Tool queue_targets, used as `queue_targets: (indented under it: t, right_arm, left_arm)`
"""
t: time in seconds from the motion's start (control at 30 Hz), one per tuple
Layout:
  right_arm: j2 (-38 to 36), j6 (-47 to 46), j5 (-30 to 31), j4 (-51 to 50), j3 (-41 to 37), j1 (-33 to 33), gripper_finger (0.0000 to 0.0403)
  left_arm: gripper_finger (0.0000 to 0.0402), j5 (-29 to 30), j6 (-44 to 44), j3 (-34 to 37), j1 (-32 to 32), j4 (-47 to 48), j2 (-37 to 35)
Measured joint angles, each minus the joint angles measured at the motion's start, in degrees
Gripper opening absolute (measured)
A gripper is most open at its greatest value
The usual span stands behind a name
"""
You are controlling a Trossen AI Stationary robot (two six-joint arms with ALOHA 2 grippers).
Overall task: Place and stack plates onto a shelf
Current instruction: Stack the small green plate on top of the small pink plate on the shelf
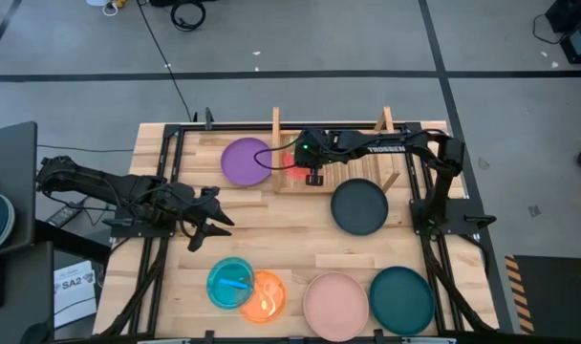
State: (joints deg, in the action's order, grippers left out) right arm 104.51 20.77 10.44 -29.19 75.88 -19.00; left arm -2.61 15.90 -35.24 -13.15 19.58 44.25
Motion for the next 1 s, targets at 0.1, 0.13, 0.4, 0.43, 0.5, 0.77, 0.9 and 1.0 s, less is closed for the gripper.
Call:
queue_targets:
  t: [0.1,0.13,0.4,0.43,0.5,0.77,0.9,1.0]
  right_arm:
    - [0.0,-0.01,0.0,0.02,0.0,-0.02,0.0014]
    - [0.0,-0.01,0.0,0.0,0.0,-0.02,0.0015]
    - [0.0,-0.04,-0.02,0.0,0.0,-0.02,0.0038]
    - [0.0,-0.04,-0.04,0.0,0.0,-0.02,0.0043]
    - [0.0,-0.03,-0.04,0.0,0.0,-0.01,0.0054]
    - [0.0,-0.05,-0.09,0.0,0.0,-0.02,0.0108]
    - [0.0,-0.03,-0.13,0.0,0.0,-0.02,0.013]
    - [0.0,-0.05,-0.15,0.0,0.0,-0.02,0.0142]
  left_arm:
    - [0.0146,0.0,0.01,0.0,0.0,-0.02,-0.01]
    - [0.0146,0.0,0.0,0.0,0.0,0.0,0.0]
    - [0.0146,0.0,0.01,0.0,0.0,-0.02,-0.01]
    - [0.0146,0.0,0.02,0.0,0.0,-0.02,0.0]
    - [0.0146,0.0,0.02,0.0,0.0,-0.01,-0.01]
    - [0.0146,0.0,0.01,0.0,0.0,-0.03,0.0]
    - [0.0146,0.0,0.02,0.0,0.0,-0.01,0.0]
    - [0.0146,0.0,0.02,0.0,0.0,-0.03,0.0]
